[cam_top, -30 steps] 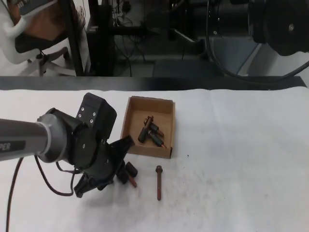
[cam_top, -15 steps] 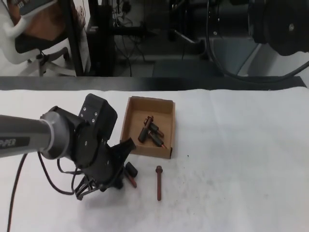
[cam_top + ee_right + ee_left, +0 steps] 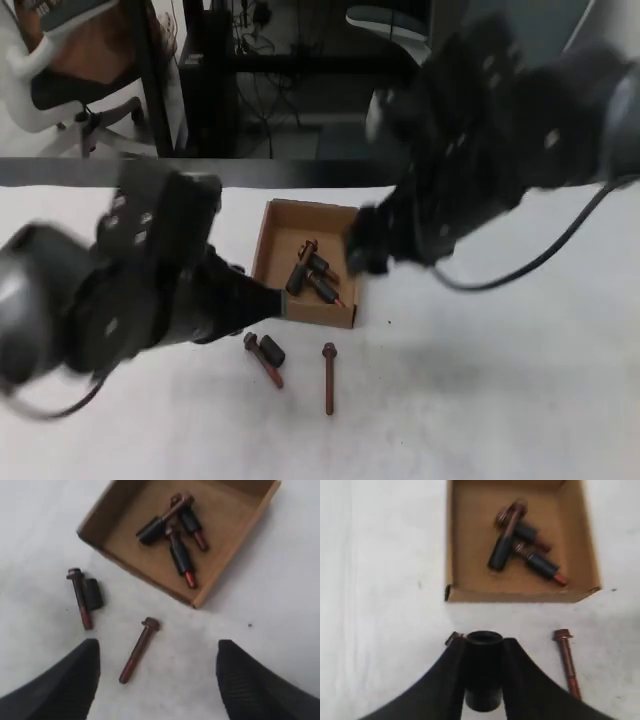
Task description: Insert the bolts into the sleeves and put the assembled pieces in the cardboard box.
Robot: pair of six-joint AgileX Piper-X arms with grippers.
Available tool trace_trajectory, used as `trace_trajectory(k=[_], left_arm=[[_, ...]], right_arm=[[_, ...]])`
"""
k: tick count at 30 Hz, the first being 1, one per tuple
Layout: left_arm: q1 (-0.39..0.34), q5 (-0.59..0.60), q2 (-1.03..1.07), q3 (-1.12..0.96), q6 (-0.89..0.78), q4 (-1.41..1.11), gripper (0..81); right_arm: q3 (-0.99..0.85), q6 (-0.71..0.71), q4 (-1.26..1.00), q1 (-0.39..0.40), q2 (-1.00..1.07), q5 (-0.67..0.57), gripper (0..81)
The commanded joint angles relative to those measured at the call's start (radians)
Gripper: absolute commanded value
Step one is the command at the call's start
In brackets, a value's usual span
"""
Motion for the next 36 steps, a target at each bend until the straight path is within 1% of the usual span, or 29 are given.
trace_trajectory(k=[1, 4, 6, 10, 14, 18, 21, 22, 23, 25, 29, 30, 33, 36], left_arm=[[-0.038, -0.013, -0.12, 0.118, 0.082, -0.187, 1.8], [-0.083, -0.013, -0.247, 0.251, 0.083, -0.36, 1.8], [-0.106, -0.013, -0.327, 0.331, 0.083, -0.42, 1.8], [-0.121, -0.013, -0.456, 0.429, 0.078, -0.429, 1.8], [-0.121, 0.018, -0.567, 0.478, 0.091, -0.423, 1.8], [-0.121, 0.068, -0.656, 0.516, 0.088, -0.418, 1.8], [-0.121, 0.089, -0.7, 0.547, 0.075, -0.417, 1.8], [-0.121, 0.096, -0.709, 0.557, 0.075, -0.417, 1.8], [-0.121, 0.099, -0.715, 0.567, 0.075, -0.417, 1.8], [-0.121, 0.107, -0.717, 0.584, 0.075, -0.417, 1.8], [-0.121, 0.155, -0.717, 0.607, 0.075, -0.418, 1.8], [-0.121, 0.155, -0.717, 0.61, 0.075, -0.416, 1.8], [-0.121, 0.155, -0.717, 0.619, 0.075, -0.417, 1.8], [-0.121, 0.155, -0.714, 0.62, 0.075, -0.417, 1.8]], right_arm=[[0.003, 0.061, -0.012, 0.042, 0.05, 0.009, 61.7], [0.003, 0.079, -0.036, 0.078, 0.114, 0.025, 61.7], [0.003, 0.1, -0.042, 0.096, 0.159, 0.031, 61.7], [0.003, 0.126, -0.042, 0.111, 0.221, 0.112, 61.7], [0.0, 0.133, -0.077, 0.111, 0.253, 0.2, 61.7], [0.001, 0.168, -0.138, 0.108, 0.286, 0.205, 61.7], [-0.012, 0.179, -0.14, 0.115, 0.313, 0.205, 61.5], [-0.014, 0.185, -0.139, 0.116, 0.316, 0.205, 59.4], [-0.016, 0.188, -0.139, 0.116, 0.323, 0.205, 54.3], [-0.017, 0.188, -0.142, 0.116, 0.335, 0.205, 39.6], [-0.019, 0.188, -0.162, 0.116, 0.358, 0.205, 3.6], [-0.019, 0.18, -0.171, 0.116, 0.357, 0.205, 0.0], [-0.019, 0.127, -0.198, 0.121, 0.341, 0.205, 0.0], [-0.016, 0.084, -0.199, 0.141, 0.278, 0.25, 0.0]])
